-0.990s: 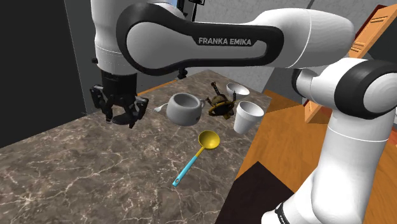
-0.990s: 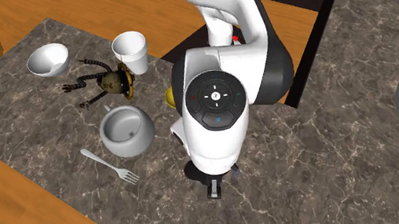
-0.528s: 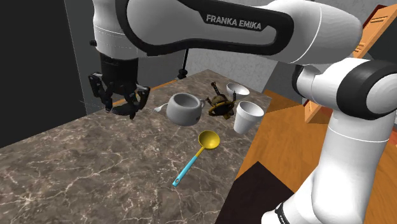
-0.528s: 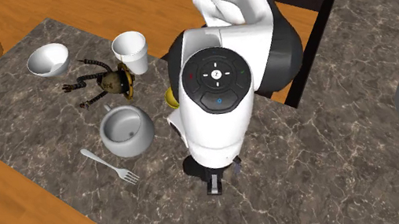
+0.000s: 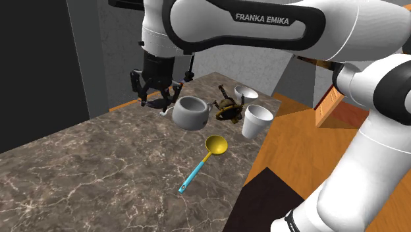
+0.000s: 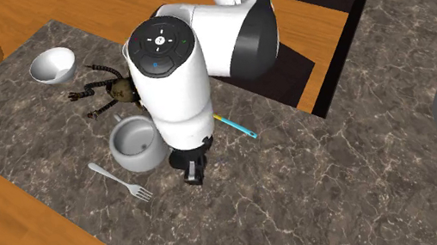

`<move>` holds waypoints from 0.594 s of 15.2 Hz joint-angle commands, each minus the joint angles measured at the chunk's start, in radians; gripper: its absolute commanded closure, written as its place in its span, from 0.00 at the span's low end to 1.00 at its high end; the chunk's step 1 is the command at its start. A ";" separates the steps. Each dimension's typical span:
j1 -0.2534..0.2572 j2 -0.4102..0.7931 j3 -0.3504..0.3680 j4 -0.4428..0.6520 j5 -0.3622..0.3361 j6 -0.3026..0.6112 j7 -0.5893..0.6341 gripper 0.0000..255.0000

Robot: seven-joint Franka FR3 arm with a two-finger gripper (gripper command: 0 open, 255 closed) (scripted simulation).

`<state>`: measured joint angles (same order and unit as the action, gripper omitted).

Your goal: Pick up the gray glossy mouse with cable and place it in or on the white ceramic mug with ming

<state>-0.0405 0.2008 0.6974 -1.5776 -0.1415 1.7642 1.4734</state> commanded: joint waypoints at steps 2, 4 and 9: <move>-0.063 -0.059 -0.022 -0.058 0.044 0.016 -0.087 1.00; -0.100 -0.095 -0.041 -0.095 0.070 0.026 -0.145 1.00; -0.179 -0.163 -0.096 -0.163 0.119 0.043 -0.286 1.00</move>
<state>-0.2002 0.0639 0.6149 -1.7088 -0.0401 1.7955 1.2251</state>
